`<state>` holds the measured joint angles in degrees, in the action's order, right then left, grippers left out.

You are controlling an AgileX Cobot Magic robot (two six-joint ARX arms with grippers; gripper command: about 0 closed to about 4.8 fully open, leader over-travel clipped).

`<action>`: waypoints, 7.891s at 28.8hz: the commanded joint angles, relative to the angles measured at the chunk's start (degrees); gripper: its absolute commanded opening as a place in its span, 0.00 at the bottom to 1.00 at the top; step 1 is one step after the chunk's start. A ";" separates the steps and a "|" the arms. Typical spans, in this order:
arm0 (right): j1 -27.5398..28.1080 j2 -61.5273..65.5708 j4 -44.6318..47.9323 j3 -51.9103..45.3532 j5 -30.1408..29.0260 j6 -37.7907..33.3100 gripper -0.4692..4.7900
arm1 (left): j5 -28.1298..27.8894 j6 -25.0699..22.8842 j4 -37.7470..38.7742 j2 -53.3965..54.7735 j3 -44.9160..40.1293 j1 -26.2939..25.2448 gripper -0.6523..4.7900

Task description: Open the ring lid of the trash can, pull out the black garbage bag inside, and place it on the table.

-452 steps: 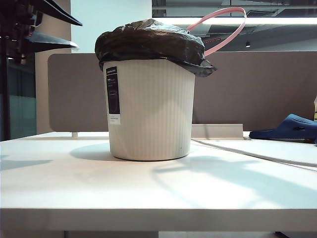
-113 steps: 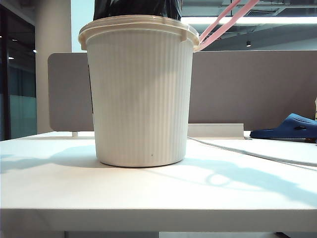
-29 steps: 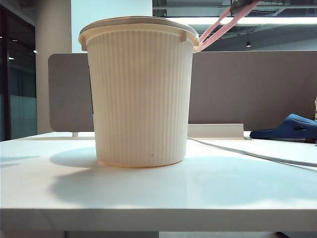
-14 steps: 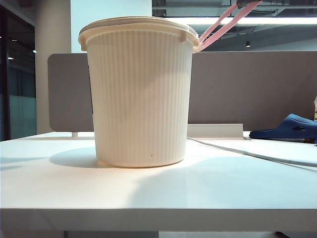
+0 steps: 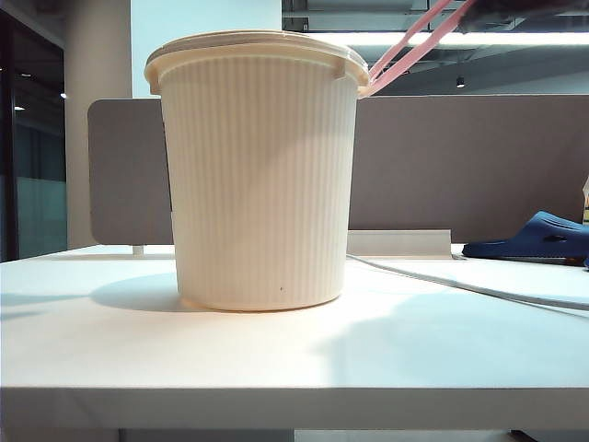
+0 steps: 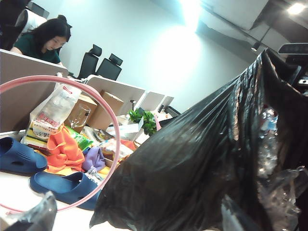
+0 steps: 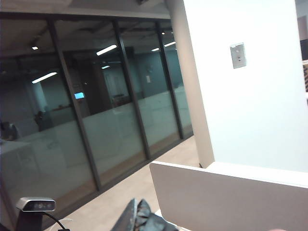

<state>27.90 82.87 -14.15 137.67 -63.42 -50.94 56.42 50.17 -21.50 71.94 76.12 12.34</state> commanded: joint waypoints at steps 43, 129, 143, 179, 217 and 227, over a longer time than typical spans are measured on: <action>0.83 -14.36 -40.04 0.26 24.39 36.68 0.09 | 1.92 -0.57 1.75 -2.36 0.20 4.74 0.92; -9.97 -19.76 -9.35 -41.97 45.94 43.87 0.09 | 5.33 -2.93 6.34 -10.49 0.15 4.76 0.92; -21.24 -13.64 -7.08 -41.97 53.83 51.63 0.09 | 5.14 -8.00 11.72 -11.82 0.15 4.76 0.92; -25.59 -13.16 21.40 -75.71 54.73 47.52 0.09 | 4.68 -9.25 12.63 -15.54 0.15 4.76 0.92; -29.07 -14.38 20.65 -77.64 51.23 48.22 0.52 | 4.00 -9.68 14.23 -17.81 0.15 4.76 0.92; -29.07 -18.62 18.67 -77.61 51.32 52.63 0.64 | 3.96 -9.66 14.32 -18.73 0.15 4.76 0.92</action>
<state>-1.10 65.04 4.64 59.81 -11.92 0.40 60.49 40.71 -6.59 53.65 76.09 17.08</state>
